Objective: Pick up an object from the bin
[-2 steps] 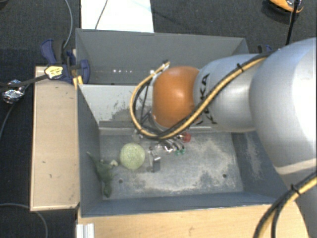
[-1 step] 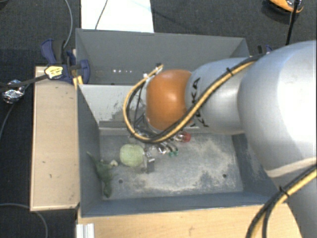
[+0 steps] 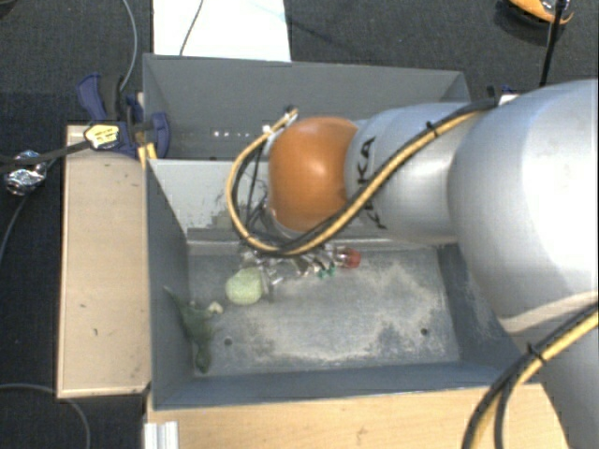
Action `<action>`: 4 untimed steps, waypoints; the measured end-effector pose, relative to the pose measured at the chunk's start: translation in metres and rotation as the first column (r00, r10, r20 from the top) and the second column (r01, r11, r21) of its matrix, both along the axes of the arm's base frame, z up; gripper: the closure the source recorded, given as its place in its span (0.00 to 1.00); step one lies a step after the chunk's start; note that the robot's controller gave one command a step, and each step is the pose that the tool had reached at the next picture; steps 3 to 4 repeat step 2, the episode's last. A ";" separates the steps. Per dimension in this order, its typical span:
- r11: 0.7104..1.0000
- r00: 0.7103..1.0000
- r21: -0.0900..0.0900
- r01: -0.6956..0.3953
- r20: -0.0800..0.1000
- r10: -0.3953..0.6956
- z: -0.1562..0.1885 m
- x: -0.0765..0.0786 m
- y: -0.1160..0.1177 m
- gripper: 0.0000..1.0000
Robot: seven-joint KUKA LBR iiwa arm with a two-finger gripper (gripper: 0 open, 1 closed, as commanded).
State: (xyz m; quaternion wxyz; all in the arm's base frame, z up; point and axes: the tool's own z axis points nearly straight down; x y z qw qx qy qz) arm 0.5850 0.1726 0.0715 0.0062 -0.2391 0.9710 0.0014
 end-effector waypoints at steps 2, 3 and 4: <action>1.000 1.000 0.002 -0.025 0.006 0.025 0.152 0.007 -0.012 1.00; 1.000 1.000 0.002 -0.025 0.006 0.025 0.152 0.007 -0.012 1.00; 1.000 1.000 0.002 -0.025 0.006 0.025 0.152 0.007 -0.012 1.00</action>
Offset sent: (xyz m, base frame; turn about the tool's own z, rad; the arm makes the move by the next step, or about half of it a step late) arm 0.0055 -0.0119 0.1495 -0.0291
